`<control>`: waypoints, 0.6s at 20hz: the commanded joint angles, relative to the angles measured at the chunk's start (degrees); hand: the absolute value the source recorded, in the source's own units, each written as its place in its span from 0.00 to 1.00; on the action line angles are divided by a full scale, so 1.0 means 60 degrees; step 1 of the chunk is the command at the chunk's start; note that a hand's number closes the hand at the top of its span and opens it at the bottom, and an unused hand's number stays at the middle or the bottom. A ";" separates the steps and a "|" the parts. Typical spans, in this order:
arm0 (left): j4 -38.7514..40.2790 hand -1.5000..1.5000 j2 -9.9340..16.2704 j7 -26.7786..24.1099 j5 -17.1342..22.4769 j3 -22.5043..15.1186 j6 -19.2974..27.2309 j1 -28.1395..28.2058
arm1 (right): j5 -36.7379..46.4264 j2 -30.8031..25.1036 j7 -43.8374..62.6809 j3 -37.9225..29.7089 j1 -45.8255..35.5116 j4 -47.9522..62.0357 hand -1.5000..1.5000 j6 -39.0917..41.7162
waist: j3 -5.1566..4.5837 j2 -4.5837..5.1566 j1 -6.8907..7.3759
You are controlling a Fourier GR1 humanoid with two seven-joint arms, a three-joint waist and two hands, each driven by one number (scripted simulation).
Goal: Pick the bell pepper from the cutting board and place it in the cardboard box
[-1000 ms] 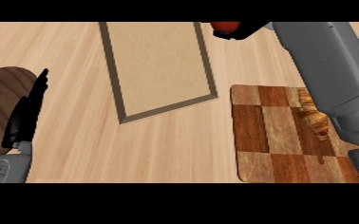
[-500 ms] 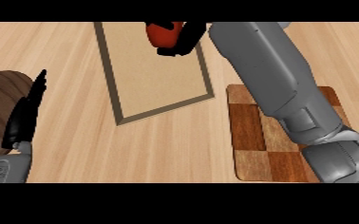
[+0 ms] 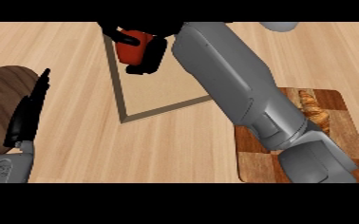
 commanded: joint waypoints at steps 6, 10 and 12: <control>-0.0191 0.50 -0.0108 0.0175 -0.0163 -0.0314 -0.0201 -0.0406 | -0.1506 0.0123 0.1896 0.1920 0.0292 0.0913 0.00 -0.0767 | -0.0011 0.0094 0.0534; 0.0193 0.50 -0.0109 -0.0132 -0.0163 -0.0228 -0.0213 -0.0460 | -0.2154 0.0124 0.1737 0.2239 0.0055 0.1146 0.00 -0.0678 | -0.0016 0.0165 0.0584; 0.0381 0.50 -0.0226 -0.0163 -0.0069 -0.0166 -0.0193 -0.0531 | -0.2680 0.0124 0.1589 0.2203 -0.0255 0.0937 0.00 -0.0406 | -0.0020 0.0186 0.0639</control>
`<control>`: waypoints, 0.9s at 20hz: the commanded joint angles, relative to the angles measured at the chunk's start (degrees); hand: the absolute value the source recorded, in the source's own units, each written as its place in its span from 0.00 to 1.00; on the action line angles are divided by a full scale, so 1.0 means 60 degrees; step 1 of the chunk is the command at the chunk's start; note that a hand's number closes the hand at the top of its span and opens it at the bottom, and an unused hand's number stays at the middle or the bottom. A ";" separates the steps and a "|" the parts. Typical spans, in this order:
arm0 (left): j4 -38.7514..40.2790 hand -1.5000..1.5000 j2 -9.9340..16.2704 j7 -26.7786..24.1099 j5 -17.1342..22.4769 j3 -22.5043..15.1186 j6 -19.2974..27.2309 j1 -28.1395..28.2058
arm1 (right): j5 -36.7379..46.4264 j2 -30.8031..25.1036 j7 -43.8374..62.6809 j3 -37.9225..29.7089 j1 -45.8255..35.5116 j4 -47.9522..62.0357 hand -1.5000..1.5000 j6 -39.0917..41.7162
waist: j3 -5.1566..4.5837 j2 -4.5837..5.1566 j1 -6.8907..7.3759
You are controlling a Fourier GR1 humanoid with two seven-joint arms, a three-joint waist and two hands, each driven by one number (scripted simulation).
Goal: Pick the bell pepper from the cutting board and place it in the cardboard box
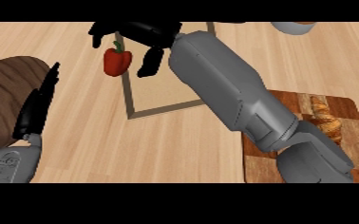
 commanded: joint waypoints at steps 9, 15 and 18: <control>0.0323 0.50 0.0090 -0.0118 -0.0015 0.0241 0.0029 -0.0229 | -0.3003 0.0007 -0.1487 -0.0896 -0.0142 -0.0170 0.00 0.0093 | 0.0014 -0.0014 -0.0210; 0.0349 0.50 0.0034 -0.0383 -0.0019 0.0317 0.0097 0.0205 | -0.3803 -0.0545 -0.2441 -0.2314 -0.1006 0.1081 0.00 0.1899 | 0.0017 -0.0003 -0.0438; 0.0195 0.50 0.0119 -0.0145 0.0036 0.0432 0.0082 -0.0020 | -0.3918 -0.1124 -0.2781 -0.2643 -0.1067 0.1703 0.00 0.2514 | 0.0018 0.0020 -0.0461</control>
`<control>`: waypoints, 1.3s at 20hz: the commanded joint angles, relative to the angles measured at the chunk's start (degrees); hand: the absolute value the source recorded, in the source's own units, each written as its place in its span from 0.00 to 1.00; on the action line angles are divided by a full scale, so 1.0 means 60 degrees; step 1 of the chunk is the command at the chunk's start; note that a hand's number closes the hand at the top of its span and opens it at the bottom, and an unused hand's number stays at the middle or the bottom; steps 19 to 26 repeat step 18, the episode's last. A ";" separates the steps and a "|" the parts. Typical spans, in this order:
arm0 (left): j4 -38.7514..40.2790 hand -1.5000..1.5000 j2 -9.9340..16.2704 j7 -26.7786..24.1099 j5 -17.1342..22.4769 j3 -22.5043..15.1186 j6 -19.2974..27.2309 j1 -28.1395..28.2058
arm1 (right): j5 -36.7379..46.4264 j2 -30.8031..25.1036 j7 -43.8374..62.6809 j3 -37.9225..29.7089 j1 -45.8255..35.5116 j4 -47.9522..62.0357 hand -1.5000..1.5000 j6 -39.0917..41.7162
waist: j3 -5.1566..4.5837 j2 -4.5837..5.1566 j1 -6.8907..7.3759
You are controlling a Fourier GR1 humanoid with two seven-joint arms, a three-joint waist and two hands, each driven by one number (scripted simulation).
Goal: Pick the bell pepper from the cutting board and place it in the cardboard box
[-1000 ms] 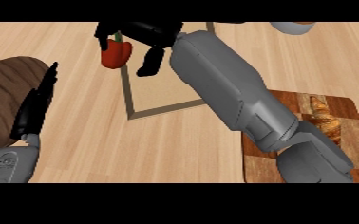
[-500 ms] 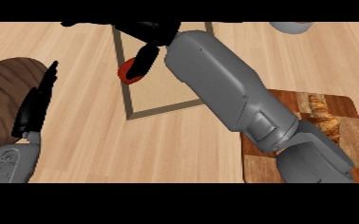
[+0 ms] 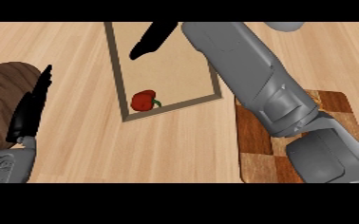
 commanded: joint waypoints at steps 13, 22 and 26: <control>-0.0302 0.50 -0.0101 0.0144 -0.0002 -0.0110 -0.0118 -0.0200 | -0.0345 -0.3582 -0.1211 -0.1134 -0.0616 0.1929 0.00 0.2631 | 0.0010 0.0275 0.0328; -0.0369 0.50 -0.0256 0.0307 -0.0154 -0.0347 -0.0081 -0.0473 | 0.0327 -0.4119 -0.1636 -0.0520 -0.0394 0.1776 0.00 0.2800 | 0.0020 0.0405 0.0463; -0.0369 0.50 -0.0256 0.0307 -0.0154 -0.0347 -0.0081 -0.0473 | 0.0327 -0.4119 -0.1636 -0.0520 -0.0394 0.1776 0.00 0.2800 | 0.0020 0.0405 0.0463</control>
